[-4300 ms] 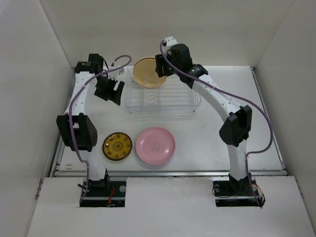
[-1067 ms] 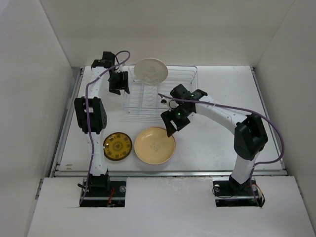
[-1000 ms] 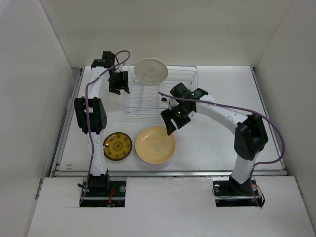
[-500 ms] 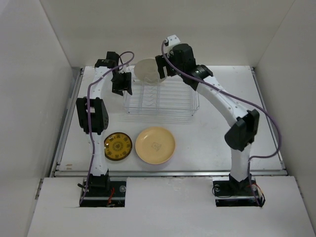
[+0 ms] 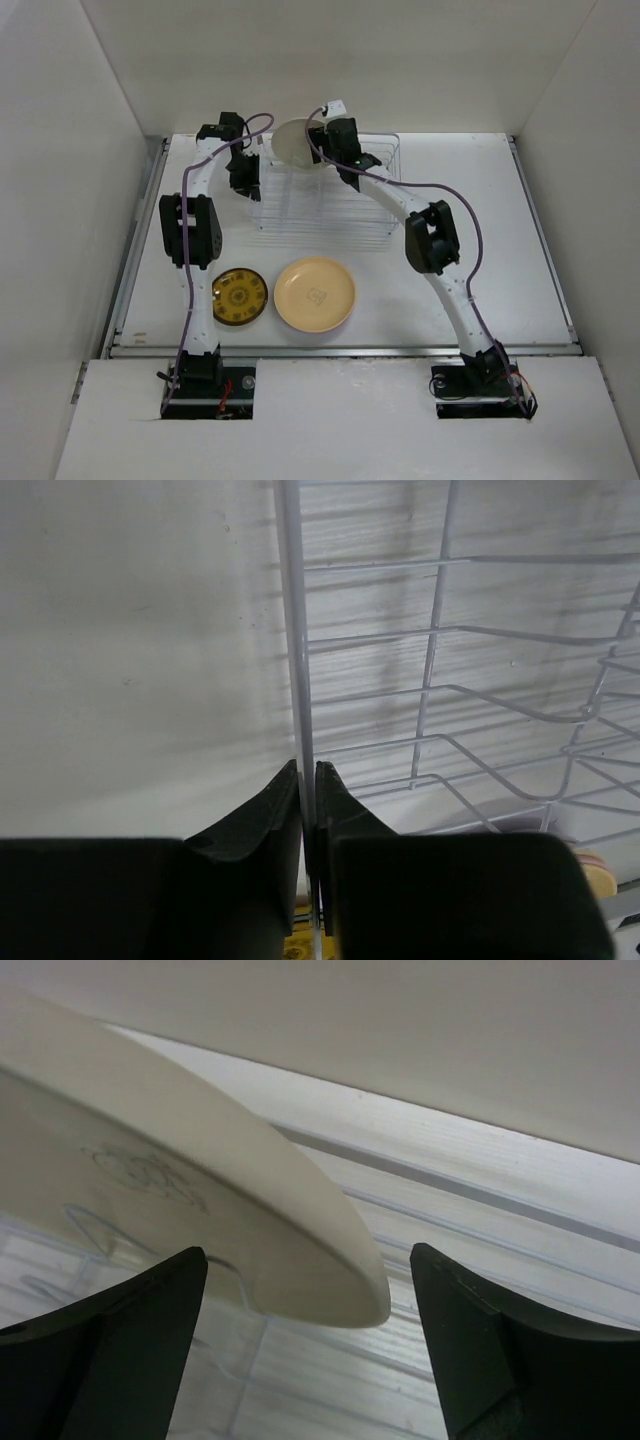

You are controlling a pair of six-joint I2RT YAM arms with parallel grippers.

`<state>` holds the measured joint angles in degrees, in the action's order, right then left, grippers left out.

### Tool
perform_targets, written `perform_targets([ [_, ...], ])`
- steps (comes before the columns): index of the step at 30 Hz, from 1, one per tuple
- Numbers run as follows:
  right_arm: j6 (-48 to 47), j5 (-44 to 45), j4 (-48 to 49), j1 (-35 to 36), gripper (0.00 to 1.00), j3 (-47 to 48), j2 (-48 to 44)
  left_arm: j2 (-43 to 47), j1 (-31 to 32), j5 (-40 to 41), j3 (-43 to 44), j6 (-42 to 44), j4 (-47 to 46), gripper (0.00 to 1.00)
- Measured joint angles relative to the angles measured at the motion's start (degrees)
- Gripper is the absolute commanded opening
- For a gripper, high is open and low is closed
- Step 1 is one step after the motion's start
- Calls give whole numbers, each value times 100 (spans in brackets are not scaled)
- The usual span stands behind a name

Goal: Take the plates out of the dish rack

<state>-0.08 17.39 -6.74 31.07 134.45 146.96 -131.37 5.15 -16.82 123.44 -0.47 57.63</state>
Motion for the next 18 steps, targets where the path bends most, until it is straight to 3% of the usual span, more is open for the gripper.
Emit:
perform_targets([
  [2,33,-20,201,-17,79,76,109,-59,-9,-17,0,9,7,2],
  [4,76,-103,387,-39,65,129,125,-59,-13,-26,0,11,7,0],
  [6,127,-245,581,-66,43,201,125,-68,-15,-28,0,13,7,0],
  [7,138,-319,684,-87,25,227,125,-68,-20,-33,0,13,7,0],
  [10,92,-647,833,-188,1,236,118,-70,-44,-63,0,28,4,0],
  [18,-11,-1281,944,-337,0,-118,0,-81,-114,-90,2,72,-26,0],
])
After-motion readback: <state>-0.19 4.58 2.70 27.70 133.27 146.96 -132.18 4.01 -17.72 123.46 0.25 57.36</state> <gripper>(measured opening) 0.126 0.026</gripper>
